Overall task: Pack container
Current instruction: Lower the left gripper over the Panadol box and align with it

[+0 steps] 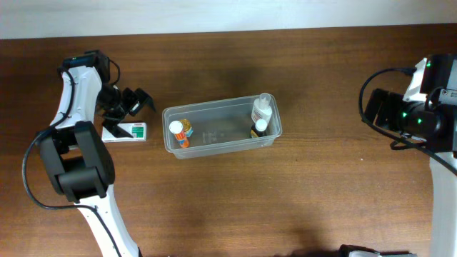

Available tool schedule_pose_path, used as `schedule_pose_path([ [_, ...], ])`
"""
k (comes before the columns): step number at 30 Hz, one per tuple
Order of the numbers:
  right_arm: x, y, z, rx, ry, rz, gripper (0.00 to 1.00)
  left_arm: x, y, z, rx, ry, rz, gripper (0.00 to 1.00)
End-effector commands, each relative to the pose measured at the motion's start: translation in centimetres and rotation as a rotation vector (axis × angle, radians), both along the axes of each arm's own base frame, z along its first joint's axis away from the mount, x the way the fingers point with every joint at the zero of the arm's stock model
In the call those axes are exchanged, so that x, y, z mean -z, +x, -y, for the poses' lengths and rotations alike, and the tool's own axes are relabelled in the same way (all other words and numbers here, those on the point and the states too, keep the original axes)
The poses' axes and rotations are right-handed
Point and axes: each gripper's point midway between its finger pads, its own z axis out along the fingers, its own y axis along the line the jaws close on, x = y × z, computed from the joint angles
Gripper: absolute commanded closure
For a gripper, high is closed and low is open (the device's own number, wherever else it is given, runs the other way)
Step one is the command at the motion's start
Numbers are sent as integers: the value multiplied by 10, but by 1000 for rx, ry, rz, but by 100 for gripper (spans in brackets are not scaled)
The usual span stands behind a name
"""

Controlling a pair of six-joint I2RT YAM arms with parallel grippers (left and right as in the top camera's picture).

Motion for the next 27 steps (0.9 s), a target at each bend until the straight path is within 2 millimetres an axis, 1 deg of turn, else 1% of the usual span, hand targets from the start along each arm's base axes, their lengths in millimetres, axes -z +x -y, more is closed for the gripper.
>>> schedule_pose_path([
  [1, -6, 1, 2, 16, 4, 18, 2, 11, -19, -9, -200, 101, -169, 1],
  [4, -6, 1, 2, 16, 4, 18, 2, 12, -36, -31, -297, 301, -264, 0],
  [6, -6, 1, 2, 16, 4, 18, 2, 13, -39, -36, -309, 366, -272, 0],
  [9, -6, 1, 2, 16, 4, 18, 2, 13, -37, -39, -336, 404, -269, 0],
  [15, -6, 1, 2, 16, 4, 17, 2, 17, -21, -54, -340, 480, -187, 0],
  [20, -6, 1, 2, 16, 4, 18, 2, 19, -12, -57, -348, 490, -146, 0],
  [24, -6, 1, 2, 16, 4, 18, 2, 24, -13, -57, -347, 492, -146, 0],
  [27, -6, 1, 2, 16, 4, 18, 2, 39, -20, -55, -343, 486, -167, 0],
])
